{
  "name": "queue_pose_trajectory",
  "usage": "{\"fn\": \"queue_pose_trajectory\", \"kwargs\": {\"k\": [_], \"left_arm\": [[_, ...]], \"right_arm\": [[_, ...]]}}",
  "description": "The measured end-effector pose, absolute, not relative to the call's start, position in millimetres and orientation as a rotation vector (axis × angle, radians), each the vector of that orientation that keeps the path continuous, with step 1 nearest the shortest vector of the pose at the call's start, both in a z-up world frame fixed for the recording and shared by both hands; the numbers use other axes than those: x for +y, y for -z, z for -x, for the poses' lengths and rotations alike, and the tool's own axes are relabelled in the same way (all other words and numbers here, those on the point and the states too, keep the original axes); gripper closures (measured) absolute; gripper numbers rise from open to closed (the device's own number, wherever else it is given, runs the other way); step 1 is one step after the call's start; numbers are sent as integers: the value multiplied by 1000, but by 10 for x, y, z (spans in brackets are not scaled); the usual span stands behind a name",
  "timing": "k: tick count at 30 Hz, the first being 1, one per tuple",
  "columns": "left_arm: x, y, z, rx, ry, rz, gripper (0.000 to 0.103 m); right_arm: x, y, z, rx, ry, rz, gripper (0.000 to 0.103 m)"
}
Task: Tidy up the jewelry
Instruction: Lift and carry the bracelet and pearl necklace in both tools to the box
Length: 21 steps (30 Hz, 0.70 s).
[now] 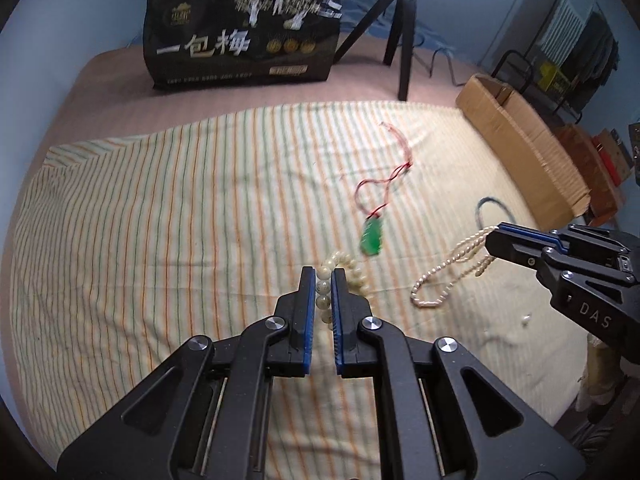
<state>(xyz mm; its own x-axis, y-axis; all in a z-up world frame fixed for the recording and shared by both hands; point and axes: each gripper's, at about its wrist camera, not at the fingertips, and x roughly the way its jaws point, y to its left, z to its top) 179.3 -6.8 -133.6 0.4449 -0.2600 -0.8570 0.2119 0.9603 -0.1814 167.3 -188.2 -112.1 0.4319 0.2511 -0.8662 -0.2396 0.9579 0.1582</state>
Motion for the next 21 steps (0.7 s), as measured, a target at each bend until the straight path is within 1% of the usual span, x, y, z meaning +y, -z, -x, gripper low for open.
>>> {"fn": "queue_pose_trajectory", "kwargs": {"k": [13,21], "left_arm": [[-273,846,-1624,980,391,102,97],[-474,651,-1616,946,437,127,97]], "right_arm": [[-2242,636,-1560,972,-289,-92,97],[-2605,392,-1530,898,-233,-146,97]]}}
